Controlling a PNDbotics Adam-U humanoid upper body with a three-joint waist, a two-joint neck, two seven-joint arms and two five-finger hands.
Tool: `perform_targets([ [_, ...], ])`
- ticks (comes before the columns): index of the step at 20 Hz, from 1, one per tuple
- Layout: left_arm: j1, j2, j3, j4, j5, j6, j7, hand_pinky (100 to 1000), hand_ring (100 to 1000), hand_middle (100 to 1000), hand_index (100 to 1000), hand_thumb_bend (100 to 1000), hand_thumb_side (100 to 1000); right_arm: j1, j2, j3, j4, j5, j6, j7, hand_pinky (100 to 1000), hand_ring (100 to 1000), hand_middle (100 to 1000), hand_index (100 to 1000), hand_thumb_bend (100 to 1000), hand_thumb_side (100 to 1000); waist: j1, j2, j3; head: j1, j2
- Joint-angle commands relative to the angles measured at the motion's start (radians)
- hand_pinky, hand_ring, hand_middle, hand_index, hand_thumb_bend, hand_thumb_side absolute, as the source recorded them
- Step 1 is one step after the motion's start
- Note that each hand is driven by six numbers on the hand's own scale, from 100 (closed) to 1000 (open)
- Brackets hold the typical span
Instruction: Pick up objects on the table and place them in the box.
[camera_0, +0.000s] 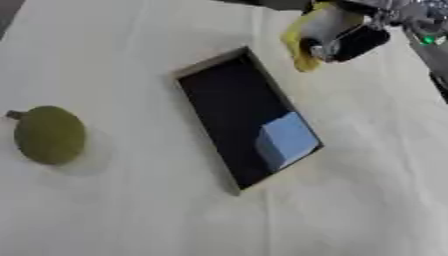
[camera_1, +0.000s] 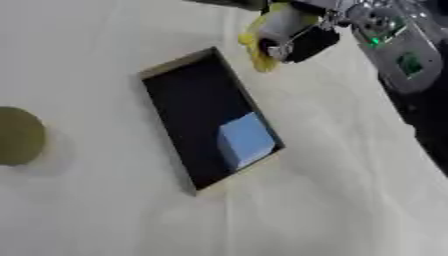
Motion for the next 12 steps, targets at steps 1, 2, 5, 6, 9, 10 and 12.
perform_targets([
  [1,-0.014,0.015,-0.001,-0.019,0.005,0.003,0.0,942,879,677,862,100,617,-0.035,0.01,0.013,-0.037,-0.025,0.012,0.028,767,626,356,561,100,186,0.005,-0.033,0.004,-0.006,0.005],
  [2,-0.016,0.014,-0.001,-0.019,0.006,0.003,0.0,942,879,678,862,100,617,-0.042,0.022,0.019,-0.037,-0.025,0.015,0.035,767,626,357,561,100,188,0.004,-0.033,0.006,-0.007,0.006],
  [5,-0.023,0.012,-0.004,-0.019,0.008,0.003,0.0,942,879,678,862,100,618,-0.065,0.07,0.037,-0.019,-0.014,0.017,0.055,768,627,360,564,100,189,0.001,-0.034,0.013,-0.013,0.005],
  [6,-0.025,0.011,-0.005,-0.019,0.009,0.003,0.0,942,879,678,862,100,618,-0.071,0.085,0.042,-0.008,-0.006,0.017,0.06,767,627,360,564,100,189,0.0,-0.034,0.015,-0.015,0.005],
  [9,-0.033,0.009,-0.006,-0.019,0.012,0.003,-0.001,941,879,678,862,100,619,-0.083,0.123,0.058,0.023,0.014,0.008,0.077,767,629,365,567,100,193,-0.003,-0.032,0.024,-0.022,0.004],
  [10,-0.035,0.008,-0.007,-0.019,0.013,0.003,-0.001,941,879,678,862,100,619,-0.085,0.134,0.063,0.034,0.021,0.004,0.083,767,629,366,568,100,193,-0.004,-0.031,0.027,-0.024,0.004],
  [12,-0.038,0.007,-0.007,-0.019,0.014,0.003,-0.001,942,879,679,862,100,620,-0.086,0.151,0.068,0.056,0.034,-0.005,0.089,769,635,379,581,100,193,-0.006,-0.029,0.032,-0.029,0.003],
])
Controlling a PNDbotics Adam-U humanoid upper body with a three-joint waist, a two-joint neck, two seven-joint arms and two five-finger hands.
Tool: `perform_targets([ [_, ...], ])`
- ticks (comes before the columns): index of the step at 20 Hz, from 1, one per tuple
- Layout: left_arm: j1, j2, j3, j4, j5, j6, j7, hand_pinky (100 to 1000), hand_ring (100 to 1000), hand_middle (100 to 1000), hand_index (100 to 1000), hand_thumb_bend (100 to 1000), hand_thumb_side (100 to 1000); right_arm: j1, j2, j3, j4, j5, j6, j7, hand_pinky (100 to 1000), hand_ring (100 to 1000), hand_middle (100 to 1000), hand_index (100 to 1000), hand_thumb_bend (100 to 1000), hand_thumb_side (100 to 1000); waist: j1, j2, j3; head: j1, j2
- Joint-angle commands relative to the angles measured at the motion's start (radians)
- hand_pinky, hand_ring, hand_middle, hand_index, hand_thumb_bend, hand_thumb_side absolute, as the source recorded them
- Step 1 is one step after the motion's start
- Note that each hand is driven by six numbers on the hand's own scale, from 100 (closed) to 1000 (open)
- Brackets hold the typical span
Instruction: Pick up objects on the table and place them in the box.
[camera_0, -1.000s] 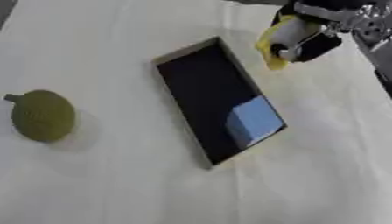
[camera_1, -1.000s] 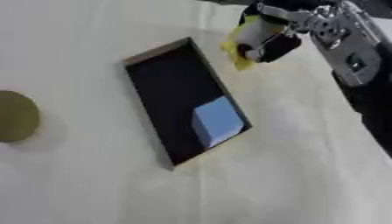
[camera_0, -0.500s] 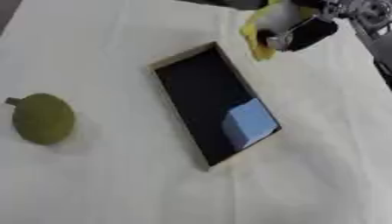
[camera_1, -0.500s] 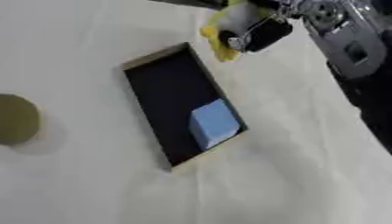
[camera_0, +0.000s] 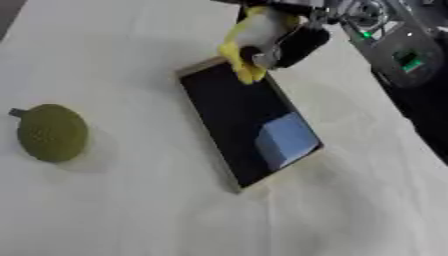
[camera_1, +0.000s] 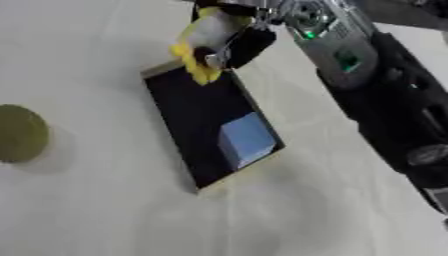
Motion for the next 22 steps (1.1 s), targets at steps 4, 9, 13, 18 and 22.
perform_targets([
  [4,-0.015,0.014,0.0,-0.019,0.011,0.002,-0.002,942,880,679,862,100,620,-0.025,0.028,-0.003,0.051,0.027,-0.024,0.017,789,674,439,642,100,187,0.004,-0.023,0.01,-0.01,-0.002],
  [9,-0.015,0.013,0.0,-0.019,0.013,0.004,-0.005,943,880,679,862,100,619,-0.029,0.036,-0.012,0.078,0.054,-0.054,0.041,829,798,598,805,100,192,0.004,-0.021,0.009,-0.011,0.0],
  [13,-0.013,0.013,0.001,-0.019,0.013,0.005,-0.007,943,881,679,862,100,619,-0.025,0.033,-0.015,0.088,0.098,-0.082,0.043,889,896,737,883,100,210,0.006,-0.021,0.007,-0.011,0.0],
  [18,-0.012,0.013,0.001,-0.019,0.013,0.005,-0.007,943,881,680,862,100,619,-0.022,0.027,-0.012,0.084,0.139,-0.129,0.068,936,940,787,927,141,285,0.008,-0.022,0.004,-0.011,0.001],
  [22,-0.011,0.012,0.001,-0.019,0.014,0.008,-0.009,944,882,680,863,100,620,-0.019,0.024,-0.016,0.08,0.12,-0.152,0.101,951,948,802,948,115,252,0.008,-0.023,0.003,-0.008,0.002],
])
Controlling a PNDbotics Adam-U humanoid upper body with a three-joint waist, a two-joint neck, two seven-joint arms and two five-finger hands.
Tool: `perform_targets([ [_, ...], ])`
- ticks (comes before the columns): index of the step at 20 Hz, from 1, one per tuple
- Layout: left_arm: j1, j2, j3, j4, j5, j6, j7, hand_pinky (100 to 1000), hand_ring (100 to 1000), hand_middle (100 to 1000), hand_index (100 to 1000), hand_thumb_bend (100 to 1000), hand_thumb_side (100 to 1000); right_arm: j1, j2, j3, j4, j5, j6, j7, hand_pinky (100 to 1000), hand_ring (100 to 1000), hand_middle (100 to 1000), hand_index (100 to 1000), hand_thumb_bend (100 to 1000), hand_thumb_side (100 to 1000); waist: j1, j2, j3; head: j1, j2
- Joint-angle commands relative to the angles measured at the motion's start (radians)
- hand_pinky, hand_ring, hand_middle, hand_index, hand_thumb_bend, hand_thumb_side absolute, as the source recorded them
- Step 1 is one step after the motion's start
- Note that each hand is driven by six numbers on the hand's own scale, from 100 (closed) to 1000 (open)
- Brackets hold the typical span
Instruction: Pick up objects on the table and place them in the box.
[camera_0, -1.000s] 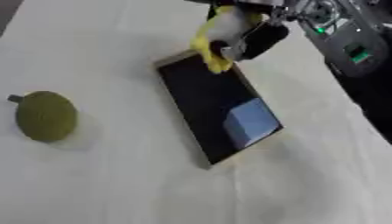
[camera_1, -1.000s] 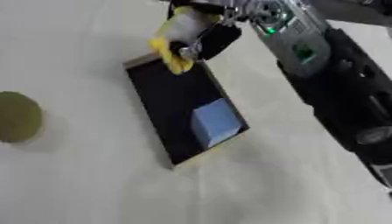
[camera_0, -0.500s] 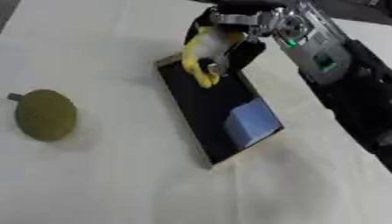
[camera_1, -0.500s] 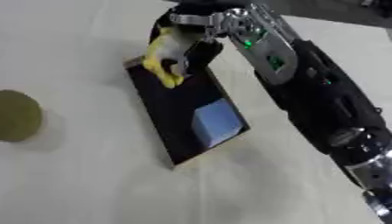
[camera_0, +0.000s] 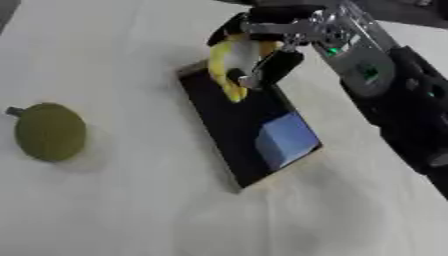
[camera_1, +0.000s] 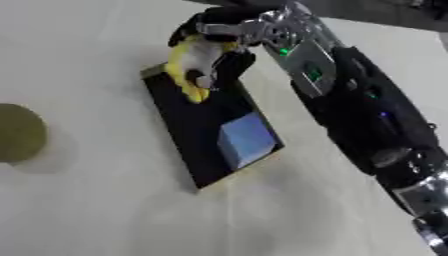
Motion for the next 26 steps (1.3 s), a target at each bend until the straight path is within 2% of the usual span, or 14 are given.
perform_targets([
  [1,-0.005,0.012,0.001,-0.019,0.006,0.002,-0.002,943,882,679,863,100,620,-0.017,-0.025,-0.017,-0.016,-0.013,-0.015,0.025,952,949,805,951,115,244,0.013,-0.024,0.0,0.002,0.002],
  [8,-0.006,0.012,0.001,-0.019,0.006,0.003,-0.001,943,882,677,863,100,621,-0.01,-0.037,-0.033,-0.04,-0.024,-0.004,0.026,958,952,811,958,114,232,0.013,-0.029,-0.003,0.007,0.004],
  [10,-0.006,0.012,0.0,-0.019,0.006,0.004,-0.001,943,882,677,863,100,621,-0.008,-0.042,-0.034,-0.049,-0.022,-0.001,0.027,967,959,833,965,157,275,0.013,-0.031,-0.004,0.008,0.004],
  [11,-0.006,0.011,0.0,-0.019,0.006,0.004,-0.001,943,882,677,863,100,621,-0.007,-0.044,-0.033,-0.052,-0.019,0.002,0.026,970,960,838,965,157,328,0.014,-0.031,-0.004,0.008,0.004],
  [12,-0.006,0.011,0.0,-0.019,0.007,0.004,-0.001,943,882,677,863,100,620,-0.006,-0.045,-0.034,-0.051,-0.017,0.01,0.023,972,960,840,960,131,384,0.014,-0.032,-0.004,0.009,0.005],
  [13,-0.006,0.011,0.0,-0.019,0.007,0.004,-0.001,943,882,677,863,100,620,-0.005,-0.046,-0.035,-0.051,-0.015,0.021,0.016,972,960,840,960,131,384,0.015,-0.032,-0.003,0.009,0.005],
  [14,-0.006,0.011,0.0,-0.019,0.007,0.003,-0.001,943,882,677,863,100,620,-0.004,-0.047,-0.041,-0.048,-0.011,0.042,0.001,992,970,850,952,100,430,0.016,-0.033,-0.003,0.009,0.005],
  [16,-0.005,0.011,0.0,-0.019,0.007,0.003,-0.001,943,883,677,863,100,621,-0.001,-0.048,-0.043,-0.045,-0.009,0.081,-0.031,1000,1000,876,963,100,423,0.017,-0.034,-0.003,0.009,0.005],
  [18,-0.005,0.01,0.0,-0.019,0.007,0.003,-0.001,943,883,677,863,100,622,0.001,-0.049,-0.037,-0.049,-0.018,0.092,-0.044,1000,1000,914,982,100,390,0.017,-0.036,-0.003,0.009,0.005],
  [19,-0.006,0.01,-0.001,-0.019,0.008,0.003,-0.001,943,883,677,863,100,623,0.002,-0.05,-0.033,-0.052,-0.027,0.089,-0.043,1000,1000,917,984,100,382,0.016,-0.036,-0.004,0.009,0.005],
  [20,-0.007,0.01,-0.001,-0.019,0.008,0.003,-0.002,943,883,677,863,100,623,0.003,-0.049,-0.03,-0.054,-0.041,0.082,-0.038,1000,1000,939,994,100,308,0.016,-0.037,-0.004,0.009,0.005],
  [21,-0.007,0.01,-0.001,-0.019,0.008,0.003,-0.002,943,883,677,863,100,623,0.004,-0.049,-0.028,-0.055,-0.056,0.074,-0.032,1000,1000,943,995,100,277,0.016,-0.037,-0.004,0.009,0.005],
  [26,-0.006,0.01,-0.001,-0.019,0.007,0.004,-0.003,943,883,676,863,100,622,0.004,-0.051,-0.032,-0.057,-0.075,0.061,-0.024,1000,1000,921,980,100,281,0.016,-0.039,-0.004,0.01,0.004],
])
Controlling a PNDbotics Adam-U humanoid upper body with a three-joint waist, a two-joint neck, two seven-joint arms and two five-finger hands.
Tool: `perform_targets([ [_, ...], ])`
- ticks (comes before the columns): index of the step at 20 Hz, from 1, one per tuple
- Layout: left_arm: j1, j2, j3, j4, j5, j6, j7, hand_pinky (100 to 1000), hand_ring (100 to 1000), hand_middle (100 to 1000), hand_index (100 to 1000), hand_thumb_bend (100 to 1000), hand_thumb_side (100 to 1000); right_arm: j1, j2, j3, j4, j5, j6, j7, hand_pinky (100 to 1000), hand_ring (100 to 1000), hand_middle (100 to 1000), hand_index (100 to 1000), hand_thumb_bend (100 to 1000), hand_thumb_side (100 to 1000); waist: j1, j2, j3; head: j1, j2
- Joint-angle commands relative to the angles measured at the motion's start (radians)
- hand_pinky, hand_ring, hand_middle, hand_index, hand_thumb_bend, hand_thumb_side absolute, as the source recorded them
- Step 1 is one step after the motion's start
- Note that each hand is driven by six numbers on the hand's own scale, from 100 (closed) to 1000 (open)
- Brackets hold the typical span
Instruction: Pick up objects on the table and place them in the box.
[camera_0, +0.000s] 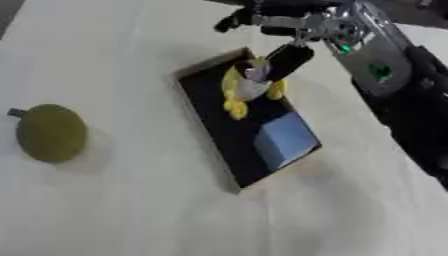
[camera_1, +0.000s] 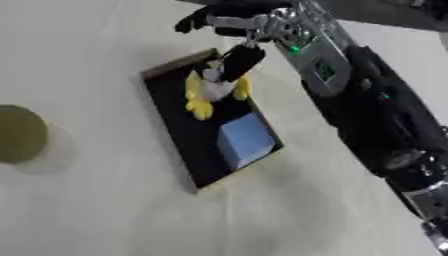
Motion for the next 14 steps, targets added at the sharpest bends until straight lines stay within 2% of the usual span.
perform_targets([
  [1,-0.006,0.018,-0.001,-0.019,0.006,0.003,-0.001,942,883,676,863,100,621,-0.015,-0.031,-0.011,-0.023,-0.012,-0.004,-0.003,1000,1000,901,972,100,276,0.01,-0.032,0.0,0.004,0.004],
  [3,-0.006,0.019,0.0,-0.019,0.005,0.003,-0.001,942,883,676,863,100,620,-0.012,-0.037,-0.022,-0.039,-0.014,0.009,-0.019,1000,1000,875,960,100,272,0.011,-0.033,-0.001,0.006,0.005],
  [6,-0.003,0.025,0.001,-0.019,0.0,0.003,0.002,941,882,676,863,100,617,-0.002,-0.058,-0.044,-0.1,-0.041,0.034,-0.046,962,965,806,925,100,199,0.014,-0.034,-0.003,0.01,0.008],
  [8,0.001,0.037,0.0,-0.019,-0.006,0.0,0.004,939,882,676,863,100,612,0.011,-0.086,-0.065,-0.163,-0.097,0.06,-0.069,935,932,758,895,100,200,0.017,-0.035,-0.006,0.023,0.01],
  [14,0.019,0.113,-0.008,-0.009,-0.061,0.008,0.0,931,879,677,865,100,580,0.077,-0.216,-0.115,-0.373,-0.276,0.111,-0.127,921,909,738,873,100,208,0.03,-0.039,-0.019,0.09,0.018],
])
